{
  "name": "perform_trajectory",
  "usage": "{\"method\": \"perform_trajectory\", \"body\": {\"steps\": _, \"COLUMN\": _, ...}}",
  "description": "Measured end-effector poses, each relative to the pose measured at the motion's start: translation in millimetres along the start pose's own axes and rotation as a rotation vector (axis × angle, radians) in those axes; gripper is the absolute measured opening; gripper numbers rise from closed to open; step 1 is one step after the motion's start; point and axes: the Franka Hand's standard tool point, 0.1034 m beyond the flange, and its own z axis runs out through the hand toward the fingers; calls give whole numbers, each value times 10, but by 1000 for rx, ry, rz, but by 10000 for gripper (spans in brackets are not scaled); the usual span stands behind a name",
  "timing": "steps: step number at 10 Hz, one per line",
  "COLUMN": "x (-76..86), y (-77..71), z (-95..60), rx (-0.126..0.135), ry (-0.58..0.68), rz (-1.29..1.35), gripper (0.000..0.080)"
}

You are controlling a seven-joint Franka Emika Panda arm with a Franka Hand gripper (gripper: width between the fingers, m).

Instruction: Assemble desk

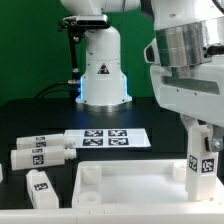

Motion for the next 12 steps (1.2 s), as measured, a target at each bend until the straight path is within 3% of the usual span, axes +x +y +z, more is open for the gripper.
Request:
{"method": "perform_trajectory", "body": {"steps": 2, "x": 14, "y": 7, "z": 7, "rx": -2, "ry": 2, "rz": -86, "gripper": 301}}
{"method": "perform_trajectory", "body": {"steps": 4, "x": 58, "y": 8, "z": -27, "rx": -25, "ry": -18, "rz": -451, "gripper": 610}}
{"method": "perform_trajectory", "body": {"steps": 8, "x": 64, "y": 1, "z": -32, "rx": -28, "ry": -24, "rz": -736, "gripper": 647}}
{"method": "perform_trajectory", "body": {"steps": 12, "x": 36, "y": -53, "z": -40, "rx": -75, "ry": 64, "rz": -1531, "gripper": 649}}
